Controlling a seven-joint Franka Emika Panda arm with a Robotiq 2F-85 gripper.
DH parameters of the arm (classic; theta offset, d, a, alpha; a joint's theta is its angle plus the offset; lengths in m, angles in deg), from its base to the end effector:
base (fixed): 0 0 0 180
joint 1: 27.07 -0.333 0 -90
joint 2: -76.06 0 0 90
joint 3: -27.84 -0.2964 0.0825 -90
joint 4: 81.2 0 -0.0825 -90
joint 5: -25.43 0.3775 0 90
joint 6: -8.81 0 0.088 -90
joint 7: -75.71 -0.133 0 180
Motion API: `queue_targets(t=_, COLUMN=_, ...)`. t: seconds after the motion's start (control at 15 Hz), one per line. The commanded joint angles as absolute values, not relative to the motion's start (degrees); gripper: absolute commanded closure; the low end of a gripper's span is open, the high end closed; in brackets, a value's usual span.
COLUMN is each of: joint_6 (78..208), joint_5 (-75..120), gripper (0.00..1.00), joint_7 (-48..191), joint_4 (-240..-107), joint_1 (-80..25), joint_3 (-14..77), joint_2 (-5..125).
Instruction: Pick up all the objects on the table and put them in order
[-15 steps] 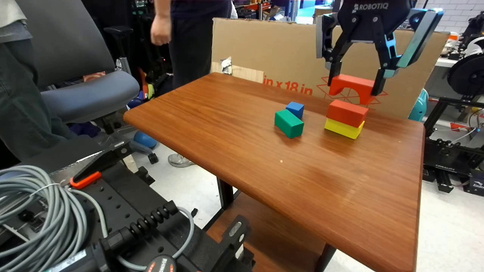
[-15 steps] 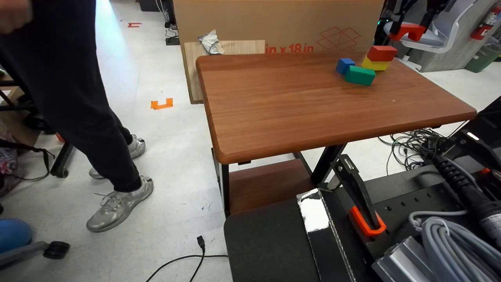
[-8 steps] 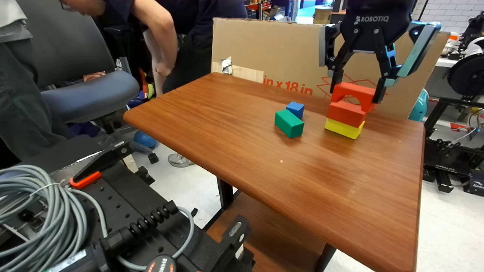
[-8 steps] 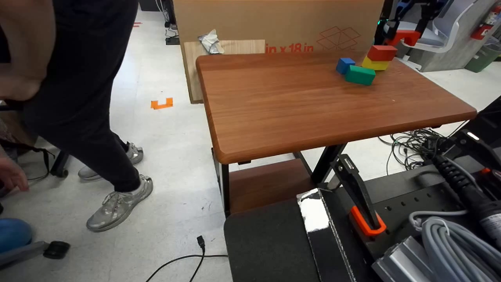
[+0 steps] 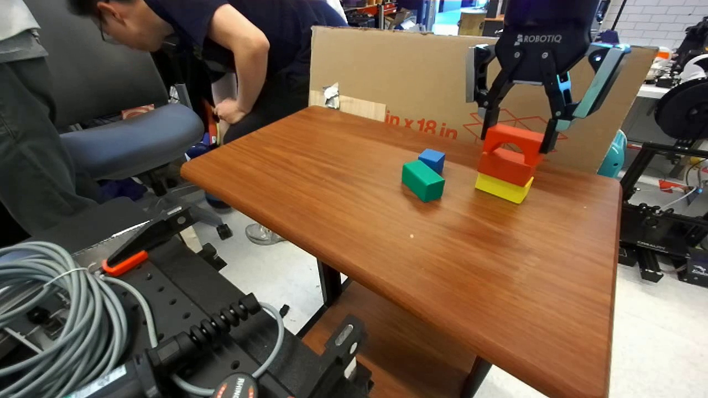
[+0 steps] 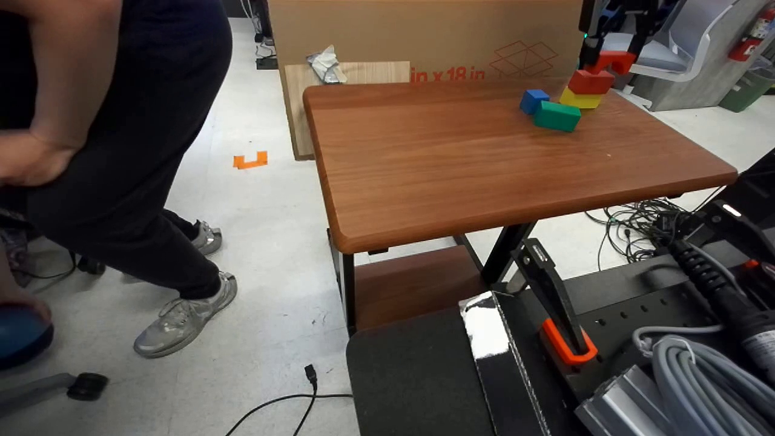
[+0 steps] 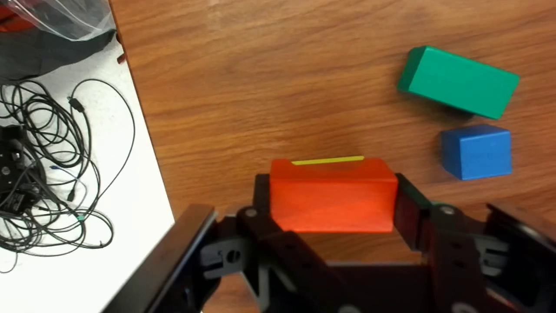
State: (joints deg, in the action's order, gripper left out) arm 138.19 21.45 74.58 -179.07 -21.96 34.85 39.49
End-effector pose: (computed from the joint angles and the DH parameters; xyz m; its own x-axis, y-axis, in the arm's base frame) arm 0.6327 -0.1348 0.1793 0.9820 -0.1680 -0.0863 -0.1567 -0.9798 0.1239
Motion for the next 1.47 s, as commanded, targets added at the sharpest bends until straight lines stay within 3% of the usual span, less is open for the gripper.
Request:
queue_targets(t=0.0, joint_6=135.36, joint_5=20.98, gripper=0.58, joint_7=76.32, joint_4=-174.79, joint_1=-21.46, joint_3=34.07, joint_2=37.23)
queue_targets(t=0.73, joint_6=134.30, joint_5=20.32, gripper=0.58, joint_7=80.34, joint_4=-171.95, joint_1=-21.22, joint_3=34.05, joint_2=34.49)
queue_targets(t=0.8, joint_6=133.59, joint_5=20.39, gripper=0.08, joint_7=80.33, joint_4=-171.71, joint_1=-21.24, joint_3=34.05, joint_2=34.55)
queue_targets(t=1.0, joint_6=133.63, joint_5=20.29, gripper=0.00, joint_7=80.44, joint_4=-172.65, joint_1=-21.36, joint_3=34.02, joint_2=35.57)
queue_targets(t=1.4, joint_6=136.49, joint_5=20.64, gripper=0.00, joint_7=79.97, joint_4=-178.85, joint_1=-21.78, joint_3=34.06, joint_2=43.11)
